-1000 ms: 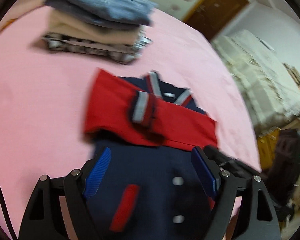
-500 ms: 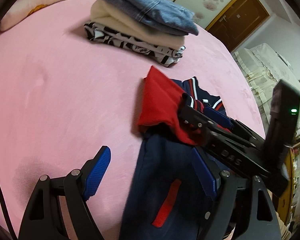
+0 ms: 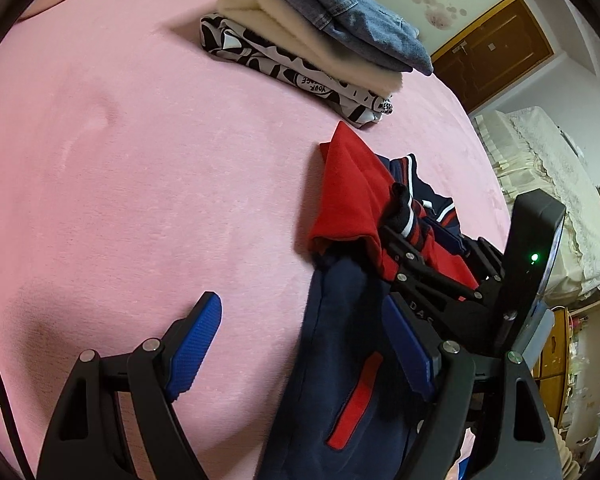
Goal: Fold large clothes
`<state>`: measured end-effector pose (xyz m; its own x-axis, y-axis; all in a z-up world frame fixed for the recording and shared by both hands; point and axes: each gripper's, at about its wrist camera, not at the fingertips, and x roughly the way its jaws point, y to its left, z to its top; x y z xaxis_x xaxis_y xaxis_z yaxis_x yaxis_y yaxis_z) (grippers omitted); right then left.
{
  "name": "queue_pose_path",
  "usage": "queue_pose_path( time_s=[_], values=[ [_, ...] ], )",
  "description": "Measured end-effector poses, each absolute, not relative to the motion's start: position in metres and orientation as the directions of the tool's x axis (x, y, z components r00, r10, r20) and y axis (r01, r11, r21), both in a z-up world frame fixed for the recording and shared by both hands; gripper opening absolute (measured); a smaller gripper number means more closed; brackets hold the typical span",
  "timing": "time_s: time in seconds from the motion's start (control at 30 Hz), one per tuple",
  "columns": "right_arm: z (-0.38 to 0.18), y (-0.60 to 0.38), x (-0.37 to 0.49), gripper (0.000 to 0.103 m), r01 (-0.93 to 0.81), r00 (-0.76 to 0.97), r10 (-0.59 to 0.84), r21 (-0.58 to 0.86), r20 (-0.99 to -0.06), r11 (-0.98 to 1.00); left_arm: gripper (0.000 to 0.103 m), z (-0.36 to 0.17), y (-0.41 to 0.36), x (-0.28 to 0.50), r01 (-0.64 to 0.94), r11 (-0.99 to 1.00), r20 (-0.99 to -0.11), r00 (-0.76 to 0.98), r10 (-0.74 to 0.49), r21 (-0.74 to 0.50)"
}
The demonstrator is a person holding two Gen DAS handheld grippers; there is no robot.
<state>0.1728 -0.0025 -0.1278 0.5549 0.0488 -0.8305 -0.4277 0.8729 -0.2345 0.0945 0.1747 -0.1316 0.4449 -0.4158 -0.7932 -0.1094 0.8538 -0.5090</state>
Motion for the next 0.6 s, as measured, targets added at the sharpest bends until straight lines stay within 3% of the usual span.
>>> queue_pose_path(
  time_s=[0.1, 0.37, 0.47, 0.53, 0.6],
  values=[
    [-0.122, -0.008, 0.177, 0.025, -0.388, 0.561, 0.034, -0.227, -0.827, 0.893, 0.081, -0.132, 0.173, 0.095, -0.111, 0.853, -0.795, 0.438, -0.419, -0.511],
    [-0.061, -0.104, 0.172, 0.025, -0.133, 0.612, 0.204, 0.155, -0.764, 0.979, 0.081, -0.121, 0.159, 0.095, -0.066, 0.864, -0.788, 0.45, -0.42, -0.499],
    [-0.073, -0.143, 0.161, 0.031, -0.031, 0.586, 0.188, 0.21, -0.788, 0.977, 0.081, -0.121, 0.15, 0.097, -0.049, 0.867, -0.79, 0.441, -0.427, -0.496],
    [-0.095, -0.17, 0.154, 0.042, 0.025, 0.52, 0.19, 0.238, -0.833, 0.971, 0.081, -0.124, 0.142, 0.098, -0.039, 0.87, -0.796, 0.425, -0.431, -0.492],
    [-0.113, -0.188, 0.15, 0.043, 0.065, 0.462, 0.231, 0.293, -0.856, 0.954, 0.081, -0.126, 0.136, 0.099, -0.028, 0.873, -0.802, 0.41, -0.435, -0.488]
  ],
)
